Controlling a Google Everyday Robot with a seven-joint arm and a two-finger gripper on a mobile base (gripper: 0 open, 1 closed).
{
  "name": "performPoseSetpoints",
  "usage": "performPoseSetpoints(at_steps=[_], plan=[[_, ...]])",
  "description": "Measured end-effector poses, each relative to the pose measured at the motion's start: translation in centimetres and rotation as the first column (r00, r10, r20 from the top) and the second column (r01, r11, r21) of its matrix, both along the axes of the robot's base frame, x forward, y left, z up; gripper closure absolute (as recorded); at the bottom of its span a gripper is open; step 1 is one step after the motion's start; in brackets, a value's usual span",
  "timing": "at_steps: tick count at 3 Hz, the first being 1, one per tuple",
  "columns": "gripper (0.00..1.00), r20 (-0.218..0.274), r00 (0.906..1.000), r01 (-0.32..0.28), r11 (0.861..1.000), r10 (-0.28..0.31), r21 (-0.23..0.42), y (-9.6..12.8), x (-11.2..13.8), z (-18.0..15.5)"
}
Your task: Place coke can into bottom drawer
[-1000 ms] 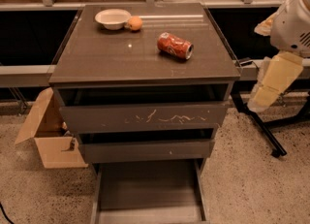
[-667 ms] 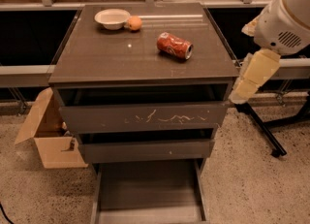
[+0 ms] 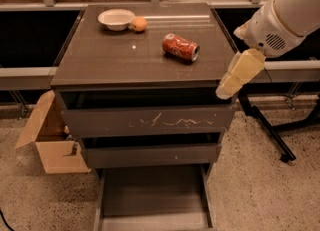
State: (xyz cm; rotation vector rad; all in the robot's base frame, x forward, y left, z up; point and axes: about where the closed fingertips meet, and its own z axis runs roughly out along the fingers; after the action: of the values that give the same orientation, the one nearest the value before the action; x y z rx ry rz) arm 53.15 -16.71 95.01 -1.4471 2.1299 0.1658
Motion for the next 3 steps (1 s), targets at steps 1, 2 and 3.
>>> performPoseSetpoints(at_steps=[1, 2, 3], plan=[[0.00, 0.011, 0.9999, -0.010, 1.000, 0.010, 0.017, 0.5, 1.5, -0.3], [0.00, 0.017, 0.9998, -0.016, 0.996, 0.015, 0.091, 1.7, 7.5, -1.4], [0.00, 0.009, 0.9996, 0.024, 0.989, -0.025, 0.147, 2.5, 11.9, -2.7]])
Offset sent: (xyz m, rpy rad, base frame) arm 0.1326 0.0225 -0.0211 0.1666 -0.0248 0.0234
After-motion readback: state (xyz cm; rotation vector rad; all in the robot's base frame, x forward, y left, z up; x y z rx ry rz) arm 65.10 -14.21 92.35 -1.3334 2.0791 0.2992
